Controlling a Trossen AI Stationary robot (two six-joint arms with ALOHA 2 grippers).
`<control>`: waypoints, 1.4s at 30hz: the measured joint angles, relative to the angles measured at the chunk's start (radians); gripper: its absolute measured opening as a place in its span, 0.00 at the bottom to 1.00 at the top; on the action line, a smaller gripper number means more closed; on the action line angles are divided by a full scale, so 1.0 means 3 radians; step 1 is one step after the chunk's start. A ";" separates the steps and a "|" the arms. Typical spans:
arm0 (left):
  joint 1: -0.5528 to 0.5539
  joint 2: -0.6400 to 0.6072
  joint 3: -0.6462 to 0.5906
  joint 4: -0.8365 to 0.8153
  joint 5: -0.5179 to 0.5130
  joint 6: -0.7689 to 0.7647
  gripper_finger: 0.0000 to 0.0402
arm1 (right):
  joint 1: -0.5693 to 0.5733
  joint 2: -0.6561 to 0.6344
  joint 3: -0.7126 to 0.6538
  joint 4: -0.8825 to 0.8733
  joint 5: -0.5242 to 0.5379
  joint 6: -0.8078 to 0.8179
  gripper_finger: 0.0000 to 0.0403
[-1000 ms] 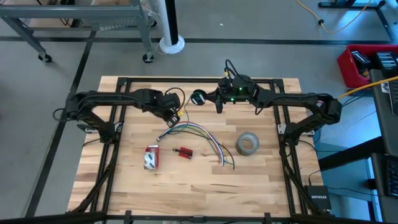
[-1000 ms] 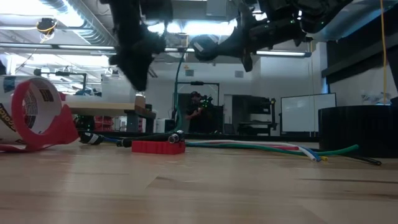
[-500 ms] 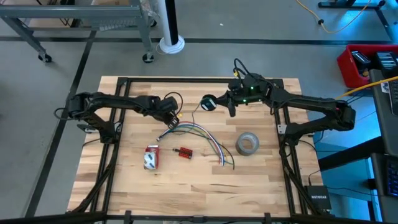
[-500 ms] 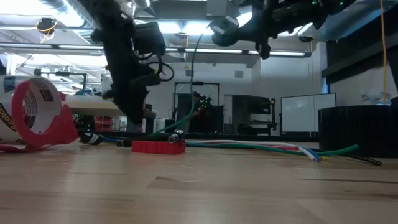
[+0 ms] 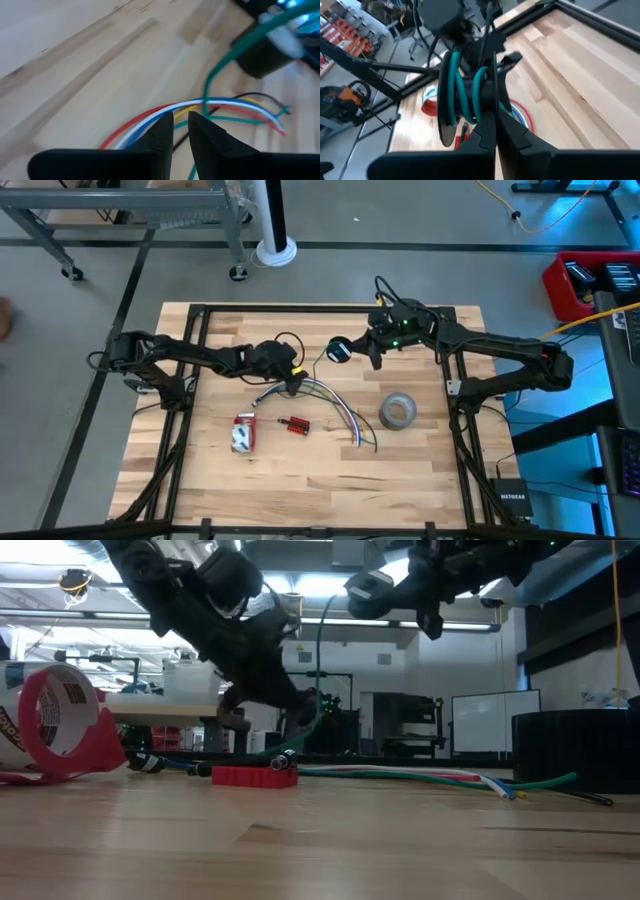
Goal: Coil cords
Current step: Coil the green wire onto the black spool
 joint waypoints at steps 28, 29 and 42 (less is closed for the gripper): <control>-0.0173 -0.0003 0.0001 0.0638 -0.0654 0.0143 0.12 | 0.0001 0.0031 0.0001 0.0336 0.0184 0.0099 0.01; -0.0172 -0.0002 0.0001 0.0631 -0.0666 0.0114 0.12 | 0.0001 0.0031 0.0000 0.0336 0.0187 0.0101 0.01; -0.0272 -0.0002 0.0001 0.0633 -0.0774 -0.0189 0.01 | 0.0001 0.0032 0.0000 0.0698 0.0479 0.0110 0.00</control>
